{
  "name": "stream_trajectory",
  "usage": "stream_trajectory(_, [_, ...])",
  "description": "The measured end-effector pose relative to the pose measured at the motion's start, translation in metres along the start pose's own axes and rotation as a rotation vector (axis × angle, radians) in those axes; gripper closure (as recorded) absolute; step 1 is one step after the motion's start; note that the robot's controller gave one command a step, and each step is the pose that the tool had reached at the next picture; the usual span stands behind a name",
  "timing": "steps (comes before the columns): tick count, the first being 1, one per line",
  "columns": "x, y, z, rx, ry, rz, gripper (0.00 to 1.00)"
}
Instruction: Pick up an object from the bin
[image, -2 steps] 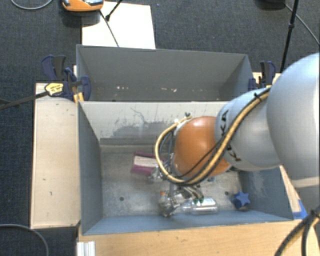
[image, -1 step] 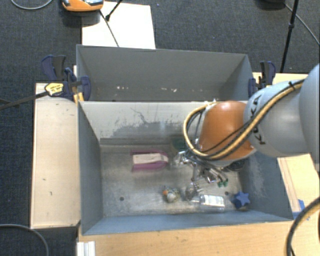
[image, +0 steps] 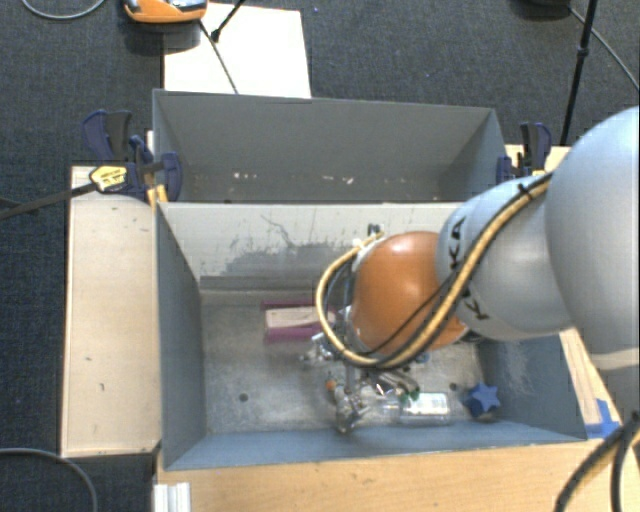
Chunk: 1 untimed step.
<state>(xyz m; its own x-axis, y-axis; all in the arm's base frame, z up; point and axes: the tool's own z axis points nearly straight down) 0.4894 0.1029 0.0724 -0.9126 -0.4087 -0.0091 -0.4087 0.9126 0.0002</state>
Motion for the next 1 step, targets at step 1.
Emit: stream_trajectory(1, [-0.0005, -0.0595, -0.0277, 0.003, 0.003, -0.217, 0.00])
